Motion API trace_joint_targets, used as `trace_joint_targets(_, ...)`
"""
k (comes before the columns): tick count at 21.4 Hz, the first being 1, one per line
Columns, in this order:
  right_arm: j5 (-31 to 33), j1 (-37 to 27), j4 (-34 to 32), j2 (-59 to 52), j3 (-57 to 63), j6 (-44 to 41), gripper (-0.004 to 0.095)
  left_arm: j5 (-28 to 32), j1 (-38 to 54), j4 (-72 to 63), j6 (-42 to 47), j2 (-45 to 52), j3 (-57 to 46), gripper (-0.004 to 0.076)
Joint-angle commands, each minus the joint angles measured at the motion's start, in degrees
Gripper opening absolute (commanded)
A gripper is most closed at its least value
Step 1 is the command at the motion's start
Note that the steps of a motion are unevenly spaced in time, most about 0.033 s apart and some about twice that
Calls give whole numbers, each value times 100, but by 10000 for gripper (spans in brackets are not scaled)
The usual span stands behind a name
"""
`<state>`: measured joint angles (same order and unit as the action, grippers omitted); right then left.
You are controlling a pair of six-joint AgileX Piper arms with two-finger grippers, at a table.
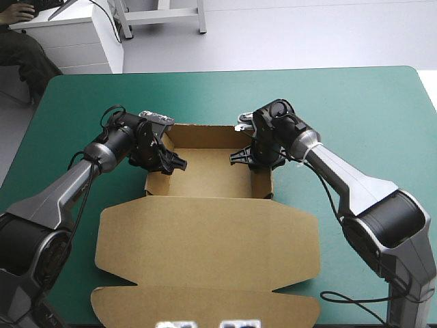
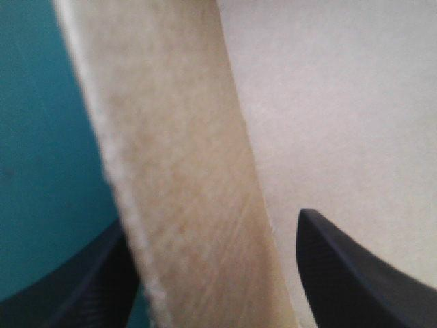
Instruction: Fold the box
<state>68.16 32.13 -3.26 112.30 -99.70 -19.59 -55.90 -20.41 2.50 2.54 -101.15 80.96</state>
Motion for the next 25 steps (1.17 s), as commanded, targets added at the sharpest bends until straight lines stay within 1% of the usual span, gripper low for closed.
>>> trace_joint_targets(1, -97, 19, -176, -337, -185, 16, 397, -60, -50, -69, 51, 265, 509, 472)
trace_joint_targets(3, -75, 19, -277, -347, -185, 16, 402, -138, -50, -69, 51, 265, 752, 471)
trace_joint_targets(9, -80, 19, -418, -369, -282, 16, 410, -246, -50, -55, 51, 265, 974, 471)
trace_joint_targets(13, -70, 19, -453, -369, -861, 16, 410, -438, -50, 88, 51, 265, 1268, 471)
trace_joint_targets(15, 11, 19, -616, -369, -1293, 16, 410, -737, -50, 304, 51, 265, 1479, 471)
trace_joint_targets(18, 336, 19, -891, -369, -1832, 93, 410, -1314, -50, 593, 51, 265, 1908, 471)
trace_joint_targets(19, 336, 19, -864, -428, -1928, 179, 409, -1570, -61, 725, 51, 276, 2029, 471)
trace_joint_targets(20, 336, 19, -834, -437, -1965, 192, 409, -1697, -61, 739, 51, 276, 2112, 470)
trace_joint_targets(22, 336, 19, -808, -507, -1993, 217, 409, -1794, -61, 845, 51, 374, 2193, 429)
trace_joint_targets(23, 336, 19, -797, -546, -1993, 207, 409, -1794, -61, 885, 51, 516, 2193, 359)
trace_joint_targets(24, 336, 19, -787, -570, -1993, 207, 409, -1794, -61, 943, 64, 600, 2193, 314)
trace_joint_targets(25, 336, 19, -772, -597, -1993, 207, 407, -1794, -61, 1079, 114, 782, 2193, 216)
